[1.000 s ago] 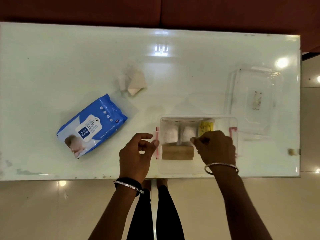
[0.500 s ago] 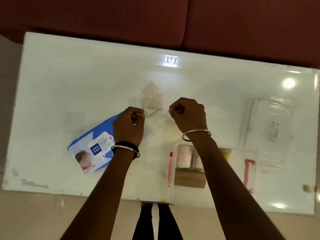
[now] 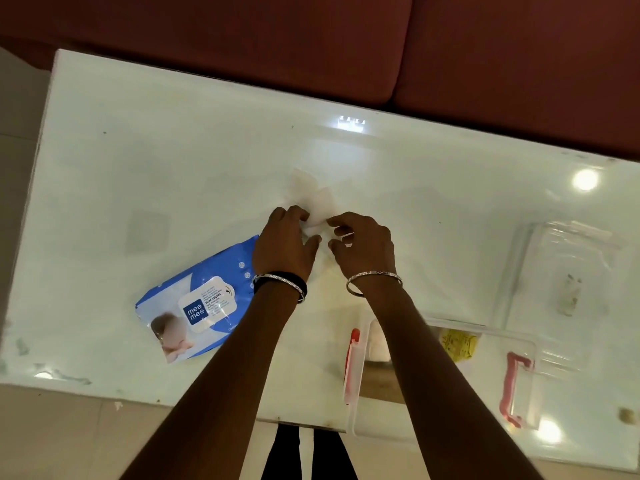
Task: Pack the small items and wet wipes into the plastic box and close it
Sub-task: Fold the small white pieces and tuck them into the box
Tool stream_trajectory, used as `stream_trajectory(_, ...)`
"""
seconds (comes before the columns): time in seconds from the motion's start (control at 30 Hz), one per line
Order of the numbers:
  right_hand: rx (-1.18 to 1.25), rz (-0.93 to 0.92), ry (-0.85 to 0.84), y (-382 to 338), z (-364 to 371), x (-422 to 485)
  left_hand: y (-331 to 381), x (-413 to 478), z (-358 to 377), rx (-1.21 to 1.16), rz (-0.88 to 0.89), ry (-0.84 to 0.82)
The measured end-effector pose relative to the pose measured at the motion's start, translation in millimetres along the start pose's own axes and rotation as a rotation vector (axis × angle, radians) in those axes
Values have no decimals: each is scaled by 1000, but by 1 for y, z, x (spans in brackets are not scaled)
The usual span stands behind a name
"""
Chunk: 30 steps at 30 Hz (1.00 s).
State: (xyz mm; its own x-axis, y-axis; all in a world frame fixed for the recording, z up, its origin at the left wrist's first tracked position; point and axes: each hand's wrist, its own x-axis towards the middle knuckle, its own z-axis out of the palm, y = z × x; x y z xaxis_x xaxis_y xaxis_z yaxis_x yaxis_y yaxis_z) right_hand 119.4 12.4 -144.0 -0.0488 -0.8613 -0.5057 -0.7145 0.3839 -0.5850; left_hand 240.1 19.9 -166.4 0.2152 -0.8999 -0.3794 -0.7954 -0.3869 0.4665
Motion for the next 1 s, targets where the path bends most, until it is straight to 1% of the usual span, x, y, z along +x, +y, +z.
stream_trajectory(0.1, 119, 80, 4, 1, 1, 1, 1, 0, 2, -13, 7, 21)
stream_trajectory(0.17, 206, 145, 9, 1, 0, 1, 2, -3, 2, -59, 2, 31)
stream_trajectory(0.23, 292, 186, 14, 3, -3, -3, 4, -7, 0, -144, -41, 20)
stream_trajectory(0.33, 458, 224, 38, 4, -11, -15, 10, -17, -9, -397, -172, -97)
stream_trajectory(0.47, 684, 259, 20, 7, -28, -36, 20, -39, -25, -905, -409, -360)
stream_trajectory(0.5, 719, 259, 5, 8, -32, -41, 21, -45, -28, -997, -450, -416)
stream_trajectory(0.57, 739, 250, -18, 9, -40, -53, 24, -57, -32, -1088, -481, -496)
stream_trajectory(0.63, 713, 248, -31, 10, -46, -62, 25, -66, -33, -1117, -491, -523)
stream_trajectory(0.73, 598, 223, -2, 12, -54, -75, 27, -80, -36, -1048, -473, -519)
stream_trajectory(0.8, 477, 162, 42, 12, -59, -83, 27, -89, -39, -950, -434, -494)
stream_trajectory(0.83, 415, 120, 61, 11, -62, -87, 28, -93, -40, -896, -419, -448)
stream_trajectory(0.87, 348, 63, 80, 9, -65, -91, 28, -97, -43, -841, -397, -369)
stream_trajectory(0.93, 197, -95, 110, 5, -74, -99, 29, -105, -49, -733, -299, -127)
stream_trajectory(0.97, 131, -179, 111, 3, -78, -102, 30, -108, -54, -684, -211, -7)
stream_trajectory(1.0, 72, -253, 101, 1, -81, -106, 31, -110, -59, -643, -103, 77)
